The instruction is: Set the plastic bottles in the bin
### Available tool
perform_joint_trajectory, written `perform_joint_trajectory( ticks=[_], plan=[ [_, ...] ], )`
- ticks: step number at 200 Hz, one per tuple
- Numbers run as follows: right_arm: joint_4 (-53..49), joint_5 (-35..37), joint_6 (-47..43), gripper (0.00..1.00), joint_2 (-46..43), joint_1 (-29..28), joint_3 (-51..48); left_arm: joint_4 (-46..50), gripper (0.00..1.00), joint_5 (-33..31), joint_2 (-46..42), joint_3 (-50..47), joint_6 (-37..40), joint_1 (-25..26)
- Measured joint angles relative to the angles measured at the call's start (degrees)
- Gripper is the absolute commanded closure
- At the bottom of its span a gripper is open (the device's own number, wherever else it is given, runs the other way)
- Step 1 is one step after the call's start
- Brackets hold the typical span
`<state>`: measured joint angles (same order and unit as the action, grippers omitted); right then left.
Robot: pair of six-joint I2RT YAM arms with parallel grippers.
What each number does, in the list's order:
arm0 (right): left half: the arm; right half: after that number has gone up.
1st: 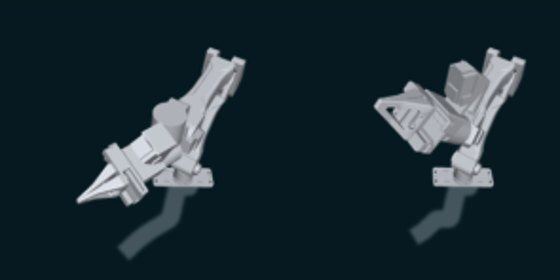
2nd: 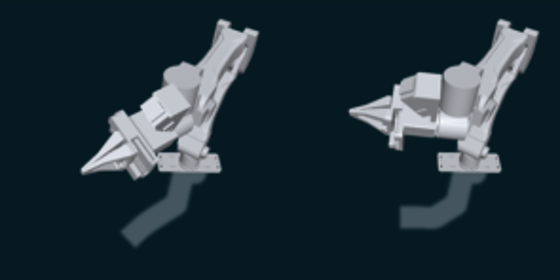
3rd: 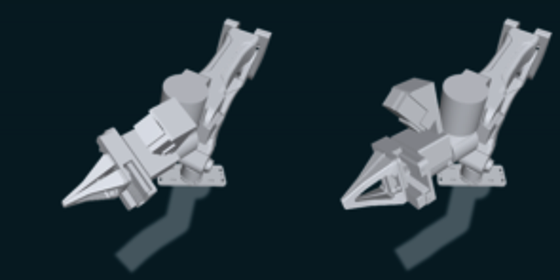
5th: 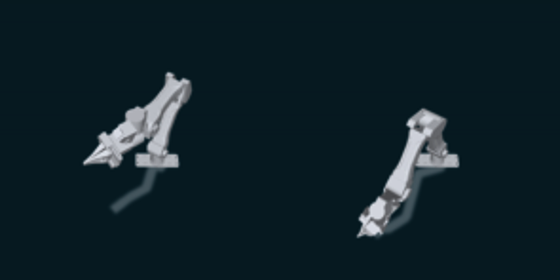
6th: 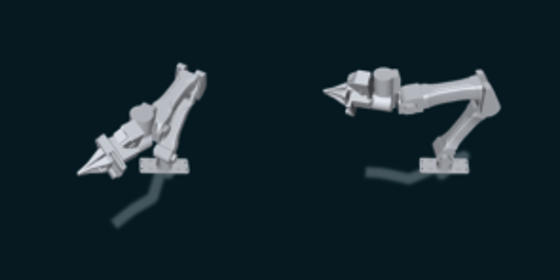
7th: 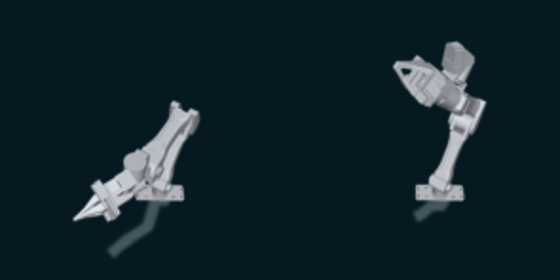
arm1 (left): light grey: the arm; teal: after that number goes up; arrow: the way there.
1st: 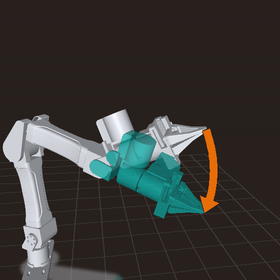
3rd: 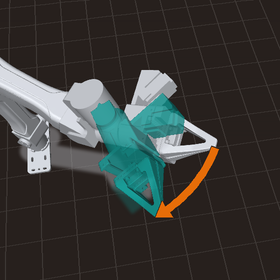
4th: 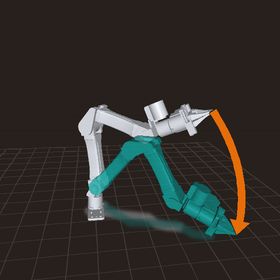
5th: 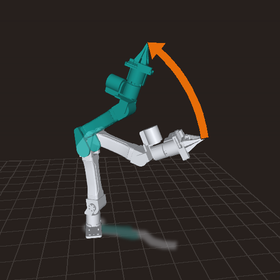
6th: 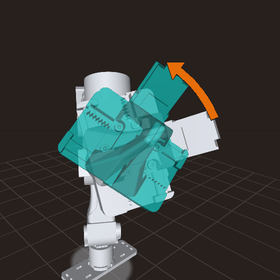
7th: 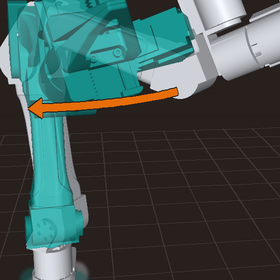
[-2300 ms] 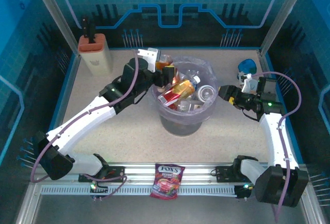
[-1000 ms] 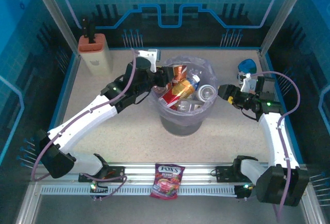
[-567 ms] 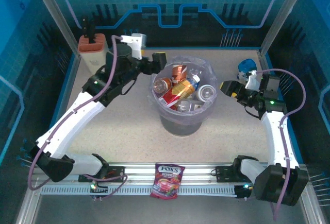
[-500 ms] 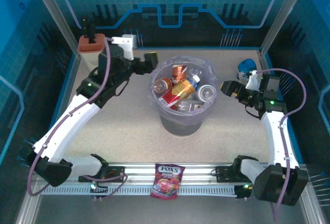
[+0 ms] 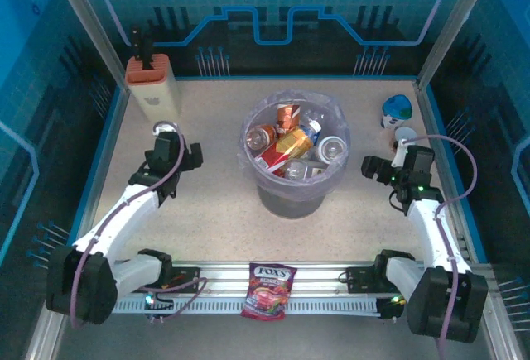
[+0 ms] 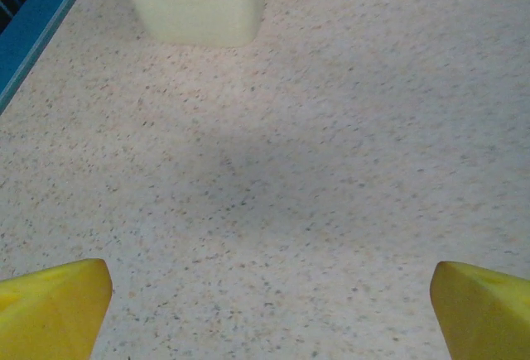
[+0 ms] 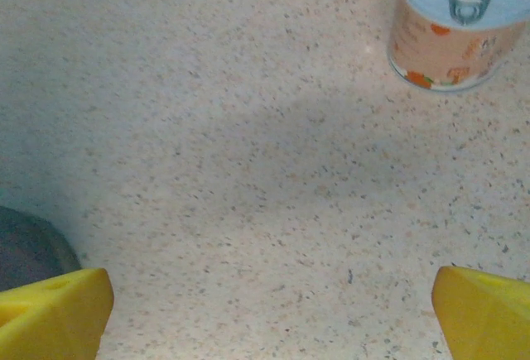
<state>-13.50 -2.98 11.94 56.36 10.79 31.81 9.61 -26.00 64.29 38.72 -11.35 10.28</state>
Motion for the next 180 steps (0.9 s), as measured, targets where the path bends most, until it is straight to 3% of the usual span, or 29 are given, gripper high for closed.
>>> perform_joint_trajectory(
  ticks=[51,94,136,180],
  plan=[
    [15.7,4.7,1.4,0.0,7.6,-4.6,-7.5,-18.3,0.01,-1.4,9.4,-7.7,3.9,-1.1],
    [28.2,6.5,1.8,0.0,13.9,-6.3,-8.7,-32.1,0.01,1.5,17.6,-9.6,7.1,-2.9],
    [37.9,8.2,1.2,0.0,17.8,-7.3,-8.6,-39.1,0.01,5.3,23.4,-7.7,10.1,-5.1],
    [46.6,11.1,-1.0,0.0,23.7,-7.8,-8.3,-42.0,0.01,8.2,23.7,-7.7,10.3,-6.3]
  ],
)
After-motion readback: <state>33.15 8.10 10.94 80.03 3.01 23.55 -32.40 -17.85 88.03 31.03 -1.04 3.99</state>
